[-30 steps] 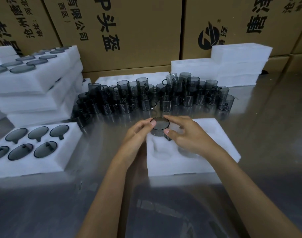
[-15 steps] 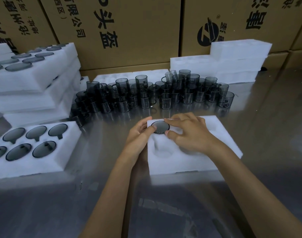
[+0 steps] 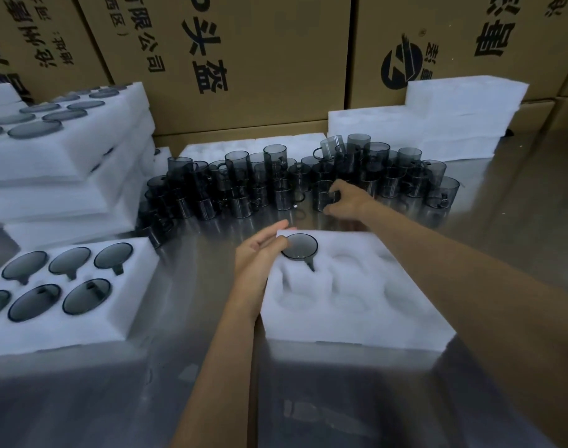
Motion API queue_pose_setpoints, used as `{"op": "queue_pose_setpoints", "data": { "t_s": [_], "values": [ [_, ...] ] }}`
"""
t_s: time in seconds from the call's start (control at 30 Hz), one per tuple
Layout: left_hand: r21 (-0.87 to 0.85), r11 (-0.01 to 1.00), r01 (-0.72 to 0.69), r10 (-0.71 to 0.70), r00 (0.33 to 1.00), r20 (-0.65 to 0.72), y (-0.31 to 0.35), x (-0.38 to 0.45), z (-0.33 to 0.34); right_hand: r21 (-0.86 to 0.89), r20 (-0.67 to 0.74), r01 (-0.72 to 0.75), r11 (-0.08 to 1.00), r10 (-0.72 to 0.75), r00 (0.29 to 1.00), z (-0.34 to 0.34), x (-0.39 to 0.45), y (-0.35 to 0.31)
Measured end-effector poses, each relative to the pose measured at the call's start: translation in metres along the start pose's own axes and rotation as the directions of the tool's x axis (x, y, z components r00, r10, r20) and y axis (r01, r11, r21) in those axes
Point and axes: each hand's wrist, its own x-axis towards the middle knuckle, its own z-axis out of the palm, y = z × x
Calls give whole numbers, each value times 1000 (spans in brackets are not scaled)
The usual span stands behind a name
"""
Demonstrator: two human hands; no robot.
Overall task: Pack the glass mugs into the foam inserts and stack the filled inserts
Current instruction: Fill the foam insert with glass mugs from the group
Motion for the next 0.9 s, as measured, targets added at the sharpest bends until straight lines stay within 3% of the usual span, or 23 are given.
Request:
{"op": "queue_pose_setpoints", "data": {
  "t_s": [0.1, 0.3, 0.47, 0.57, 0.67, 0.73, 0.9],
  "values": [
    [88, 996, 3, -4, 1000, 8, 2, 1, 1, 5, -108, 25, 1000, -25, 994, 2, 2, 4],
    [204, 979, 2, -4, 1000, 9, 8, -2, 7, 97, -165, 155, 983, -138, 977, -16, -44, 8],
    [301, 914, -273, 278, 960, 26, 29, -12, 21, 201, -382, 418, 886, -322, 866, -31, -116, 12],
    [407, 795, -449, 424, 892, 157, 40, -28, 39, 158, -482, 529, 834, -402, 778, -26, -156, 10],
    [425, 739, -523, 467, 852, 236, 44, -43, 51, 61, -551, 551, 832, -433, 714, -14, -181, 9],
    [453, 702, -549, 470, 836, 285, 43, -48, 51, 52, -553, 536, 843, -422, 718, -9, -190, 12],
    [539, 612, -578, 422, 816, 396, 40, -52, 53, 191, -434, 490, 850, -375, 819, -1, -193, 26]
  ]
}}
